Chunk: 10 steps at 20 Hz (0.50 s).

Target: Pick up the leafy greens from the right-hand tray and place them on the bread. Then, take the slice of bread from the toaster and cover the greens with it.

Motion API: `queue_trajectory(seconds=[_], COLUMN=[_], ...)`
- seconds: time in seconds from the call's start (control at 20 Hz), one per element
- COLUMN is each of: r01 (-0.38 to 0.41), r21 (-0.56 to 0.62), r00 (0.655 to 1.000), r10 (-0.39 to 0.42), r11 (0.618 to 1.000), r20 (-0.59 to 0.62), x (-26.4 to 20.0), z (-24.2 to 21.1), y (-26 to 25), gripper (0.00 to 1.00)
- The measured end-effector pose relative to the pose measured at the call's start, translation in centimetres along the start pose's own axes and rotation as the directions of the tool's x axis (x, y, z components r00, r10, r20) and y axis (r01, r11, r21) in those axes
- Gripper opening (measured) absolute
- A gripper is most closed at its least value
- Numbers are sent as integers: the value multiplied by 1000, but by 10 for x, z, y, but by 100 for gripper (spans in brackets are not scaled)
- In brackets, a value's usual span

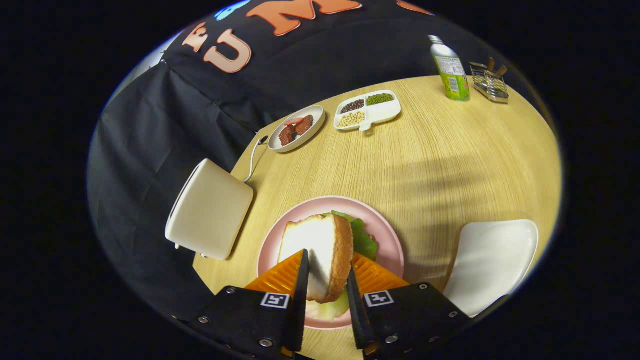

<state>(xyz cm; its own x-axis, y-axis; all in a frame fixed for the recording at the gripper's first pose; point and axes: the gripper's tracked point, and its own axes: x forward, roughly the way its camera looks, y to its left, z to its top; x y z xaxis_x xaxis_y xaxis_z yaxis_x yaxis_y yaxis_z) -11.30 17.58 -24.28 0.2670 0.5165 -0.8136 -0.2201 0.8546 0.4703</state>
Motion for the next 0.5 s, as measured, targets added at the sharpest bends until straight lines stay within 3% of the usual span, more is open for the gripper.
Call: queue_trajectory(seconds=[0.15, 0.2, 0.3, 0.5], r01=[76, 108, 157, 168], r21=[-70, -92, -132, -177], r00=[997, 994, 986, 964], r10=[-74, -104, -146, -124], r11=[995, 990, 979, 970], r20=[30, 45, 87, 234], x=[0, -1, -4, -23], z=[2, 4, 11, 42], y=[-14, -20, -28, -17], gripper=[53, 63, 72, 84])
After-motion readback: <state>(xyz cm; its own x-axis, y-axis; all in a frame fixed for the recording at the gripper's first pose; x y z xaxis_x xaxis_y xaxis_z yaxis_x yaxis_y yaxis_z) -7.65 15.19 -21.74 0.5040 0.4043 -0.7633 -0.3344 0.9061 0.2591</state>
